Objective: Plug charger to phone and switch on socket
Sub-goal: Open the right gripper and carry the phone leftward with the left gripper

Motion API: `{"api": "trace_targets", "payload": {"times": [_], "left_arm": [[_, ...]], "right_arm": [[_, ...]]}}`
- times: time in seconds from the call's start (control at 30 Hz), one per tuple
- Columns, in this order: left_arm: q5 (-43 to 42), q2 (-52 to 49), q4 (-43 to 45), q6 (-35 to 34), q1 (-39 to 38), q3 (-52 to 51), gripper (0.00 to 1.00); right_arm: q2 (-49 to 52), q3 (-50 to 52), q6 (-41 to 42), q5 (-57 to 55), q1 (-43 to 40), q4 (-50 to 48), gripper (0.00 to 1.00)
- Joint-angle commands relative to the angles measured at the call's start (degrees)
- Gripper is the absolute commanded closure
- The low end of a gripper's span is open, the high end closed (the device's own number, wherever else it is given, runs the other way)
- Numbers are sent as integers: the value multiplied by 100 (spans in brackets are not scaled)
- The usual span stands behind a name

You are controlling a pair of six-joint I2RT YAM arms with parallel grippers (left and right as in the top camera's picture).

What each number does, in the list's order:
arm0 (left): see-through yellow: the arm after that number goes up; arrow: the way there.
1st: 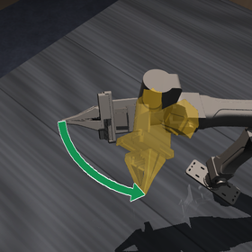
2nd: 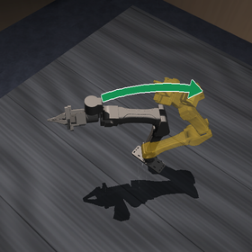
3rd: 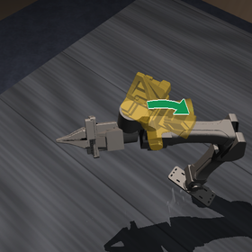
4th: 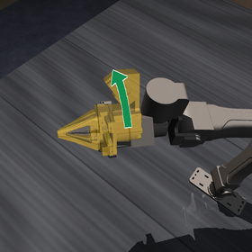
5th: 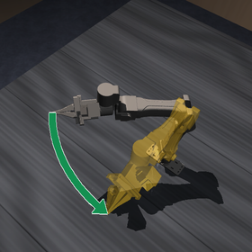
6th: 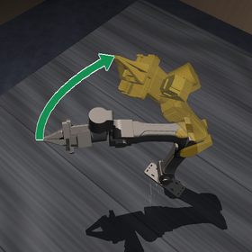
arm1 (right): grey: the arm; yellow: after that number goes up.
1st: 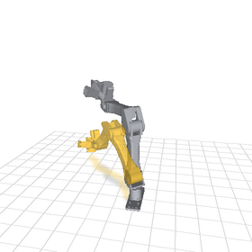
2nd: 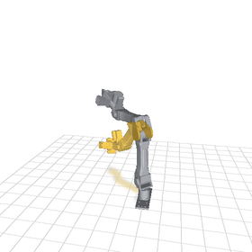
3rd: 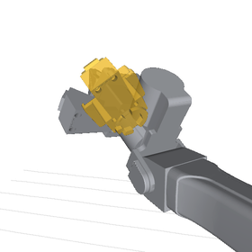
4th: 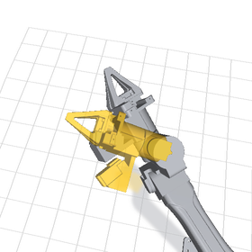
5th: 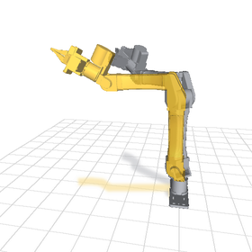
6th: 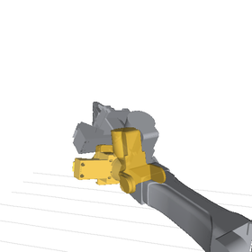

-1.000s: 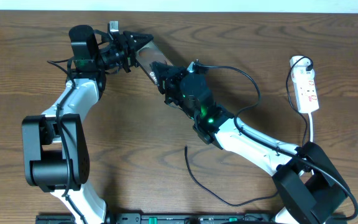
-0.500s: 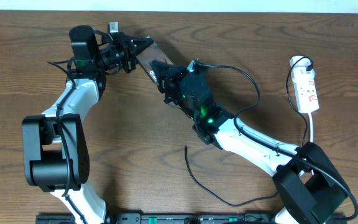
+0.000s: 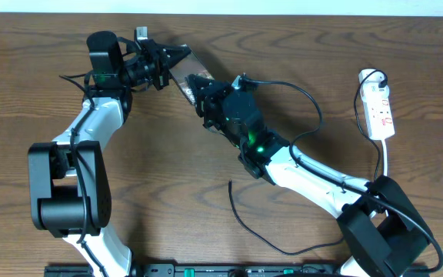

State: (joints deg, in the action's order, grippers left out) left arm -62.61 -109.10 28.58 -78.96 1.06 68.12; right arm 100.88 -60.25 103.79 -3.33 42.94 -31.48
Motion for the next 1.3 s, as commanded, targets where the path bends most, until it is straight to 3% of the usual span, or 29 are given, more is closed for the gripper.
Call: {"api": "trace_targets", "payload": {"times": [0.0, 0.17, 0.53, 0.77, 1.0, 1.1, 1.27], "left_arm": [[-76, 63, 68, 90, -50, 33, 93], [-66, 63, 68, 90, -48, 33, 93], [-138, 63, 72, 295, 487, 33, 92], [-828, 63, 72, 1001, 1394, 35, 93], [-1790, 63, 540, 1231, 2046, 35, 93], [-2124, 63, 975, 1231, 2118, 35, 93], [-2334, 63, 1414, 1244, 2111, 35, 93]], "right_arm": [[-4, -85, 31, -22, 66, -2, 64], [-4, -85, 28, -59, 66, -2, 40], [-4, -85, -72, -87, 55, 17, 1], [-4, -85, -953, -63, 48, 15, 2], [-4, -85, -2865, 437, -114, -11, 33], [-4, -94, -3672, 1130, -350, -68, 30], [-4, -136, -4013, 2310, -914, 278, 21]]}}
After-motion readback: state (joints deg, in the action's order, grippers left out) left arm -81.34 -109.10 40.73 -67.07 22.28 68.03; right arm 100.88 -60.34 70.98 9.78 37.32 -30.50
